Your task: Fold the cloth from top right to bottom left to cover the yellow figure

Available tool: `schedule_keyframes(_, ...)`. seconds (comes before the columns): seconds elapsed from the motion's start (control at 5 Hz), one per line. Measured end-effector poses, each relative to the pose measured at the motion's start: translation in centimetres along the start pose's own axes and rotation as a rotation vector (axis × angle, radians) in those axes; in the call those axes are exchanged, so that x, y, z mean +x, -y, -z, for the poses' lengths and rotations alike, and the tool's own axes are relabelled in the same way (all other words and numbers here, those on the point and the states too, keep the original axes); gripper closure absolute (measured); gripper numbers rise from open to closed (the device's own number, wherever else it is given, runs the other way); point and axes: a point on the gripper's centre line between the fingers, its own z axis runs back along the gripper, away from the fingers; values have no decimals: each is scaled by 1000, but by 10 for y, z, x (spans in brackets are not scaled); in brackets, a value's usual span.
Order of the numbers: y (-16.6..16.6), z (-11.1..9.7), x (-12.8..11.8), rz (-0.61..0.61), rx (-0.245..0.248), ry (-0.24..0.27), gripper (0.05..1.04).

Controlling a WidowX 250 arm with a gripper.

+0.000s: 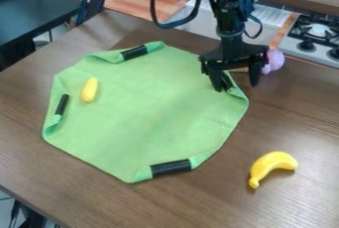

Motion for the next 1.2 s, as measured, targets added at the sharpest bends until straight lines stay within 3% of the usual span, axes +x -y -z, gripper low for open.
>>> schedule_keyframes(0.2,-2,1,4,-2,-20,14,108)
schedule_keyframes(0.6,-14,3,9,-5,-29,31,683)
schedule_keyframes(0.8,-18,1,8,-10,-51,36,905)
schedule_keyframes(1.0,-27,-6,9,-33,-81,16,1009)
schedule_keyframes(1.2,-43,-22,18,-79,-115,11,1030)
